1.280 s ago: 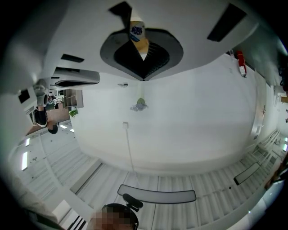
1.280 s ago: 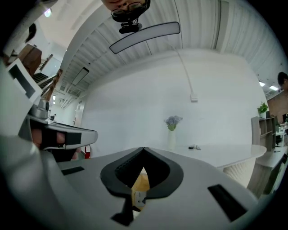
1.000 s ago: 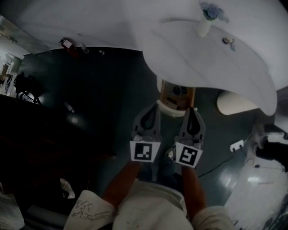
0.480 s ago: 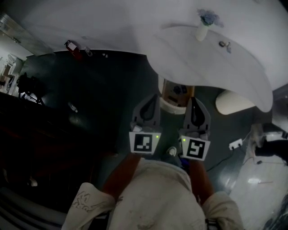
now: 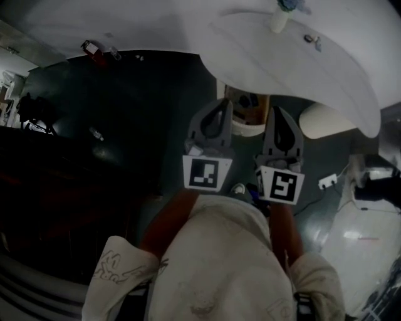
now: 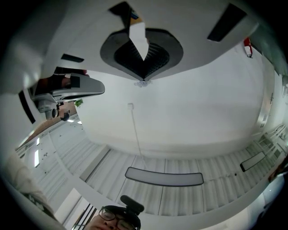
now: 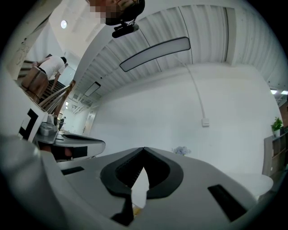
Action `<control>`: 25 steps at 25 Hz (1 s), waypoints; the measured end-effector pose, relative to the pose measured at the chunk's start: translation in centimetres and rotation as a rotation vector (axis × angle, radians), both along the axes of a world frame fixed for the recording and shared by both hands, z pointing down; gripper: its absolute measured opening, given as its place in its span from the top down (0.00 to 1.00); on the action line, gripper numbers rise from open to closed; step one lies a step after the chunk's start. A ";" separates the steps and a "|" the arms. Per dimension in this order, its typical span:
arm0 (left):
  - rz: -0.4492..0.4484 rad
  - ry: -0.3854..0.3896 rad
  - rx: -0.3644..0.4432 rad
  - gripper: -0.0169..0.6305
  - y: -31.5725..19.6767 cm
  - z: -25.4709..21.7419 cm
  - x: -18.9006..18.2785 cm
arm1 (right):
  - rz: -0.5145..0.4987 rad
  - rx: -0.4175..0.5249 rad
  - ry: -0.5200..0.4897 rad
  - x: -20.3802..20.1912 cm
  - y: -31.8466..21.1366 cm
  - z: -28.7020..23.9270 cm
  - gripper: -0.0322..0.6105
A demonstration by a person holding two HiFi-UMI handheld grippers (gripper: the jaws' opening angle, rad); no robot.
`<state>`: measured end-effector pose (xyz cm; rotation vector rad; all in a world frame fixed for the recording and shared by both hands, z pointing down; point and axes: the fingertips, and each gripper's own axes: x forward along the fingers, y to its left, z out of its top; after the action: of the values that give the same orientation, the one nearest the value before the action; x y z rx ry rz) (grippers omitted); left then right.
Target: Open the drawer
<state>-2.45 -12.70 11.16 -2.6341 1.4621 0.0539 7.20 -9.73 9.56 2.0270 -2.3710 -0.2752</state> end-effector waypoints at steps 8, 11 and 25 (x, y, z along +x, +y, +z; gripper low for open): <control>0.008 0.030 -0.022 0.97 0.4 0.3 0.3 | 0.014 -0.010 0.013 0.6 0.4 -0.1 0.94; 0.005 0.031 -0.020 0.97 0.8 0.3 0.1 | 0.011 -0.015 0.019 0.5 0.8 -0.1 0.94; -0.004 0.059 -0.032 0.97 2.1 0.3 -0.2 | 0.039 -0.014 0.003 1.2 2.0 0.1 0.94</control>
<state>-2.68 -10.60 11.47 -2.6771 1.4981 0.1098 8.36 -7.72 9.67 2.0627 -2.3216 -0.2600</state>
